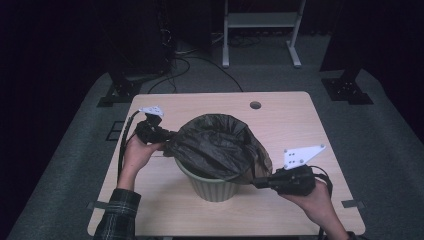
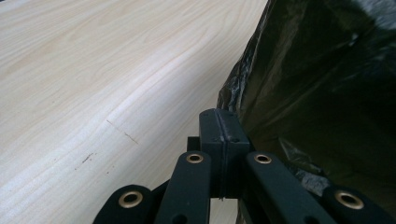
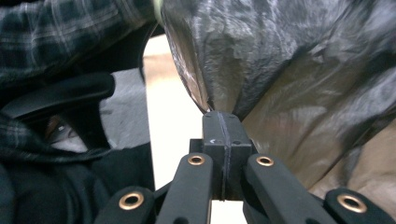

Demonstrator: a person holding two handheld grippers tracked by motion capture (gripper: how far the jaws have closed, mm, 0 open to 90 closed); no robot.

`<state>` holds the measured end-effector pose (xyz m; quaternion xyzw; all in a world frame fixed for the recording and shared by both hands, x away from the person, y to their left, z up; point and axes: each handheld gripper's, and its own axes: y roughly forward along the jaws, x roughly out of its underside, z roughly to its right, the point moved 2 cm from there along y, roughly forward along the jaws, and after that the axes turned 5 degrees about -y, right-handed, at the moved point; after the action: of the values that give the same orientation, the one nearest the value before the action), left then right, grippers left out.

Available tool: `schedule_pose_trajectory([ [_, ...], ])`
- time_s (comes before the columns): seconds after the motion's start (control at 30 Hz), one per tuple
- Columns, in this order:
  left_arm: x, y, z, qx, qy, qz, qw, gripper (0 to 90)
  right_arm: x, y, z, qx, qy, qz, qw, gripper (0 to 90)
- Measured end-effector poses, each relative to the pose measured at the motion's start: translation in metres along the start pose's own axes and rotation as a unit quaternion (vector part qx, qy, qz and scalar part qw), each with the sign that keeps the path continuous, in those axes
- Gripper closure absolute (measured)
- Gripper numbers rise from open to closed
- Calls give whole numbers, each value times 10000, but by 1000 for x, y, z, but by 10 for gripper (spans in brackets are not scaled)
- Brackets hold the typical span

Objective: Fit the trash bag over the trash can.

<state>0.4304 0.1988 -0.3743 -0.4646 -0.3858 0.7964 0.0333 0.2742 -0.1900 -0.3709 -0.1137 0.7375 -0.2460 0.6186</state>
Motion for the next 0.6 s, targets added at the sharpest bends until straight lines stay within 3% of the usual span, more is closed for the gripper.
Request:
schedule_pose_trajectory([
  [0.2, 0, 4, 0, 3, -4, -50, 10000, 900, 30, 32, 1, -251, 254, -414, 9985, 899],
  [0.43, 2, 6, -1, 56, -39, -20, 10000, 900, 60, 62, 9, -350, 554, -801, 9946, 899],
  [0.6, 4, 7, -1, 111, -58, -2, 9999, 900, 70, 76, 13, -427, 661, -906, 9928, 899],
])
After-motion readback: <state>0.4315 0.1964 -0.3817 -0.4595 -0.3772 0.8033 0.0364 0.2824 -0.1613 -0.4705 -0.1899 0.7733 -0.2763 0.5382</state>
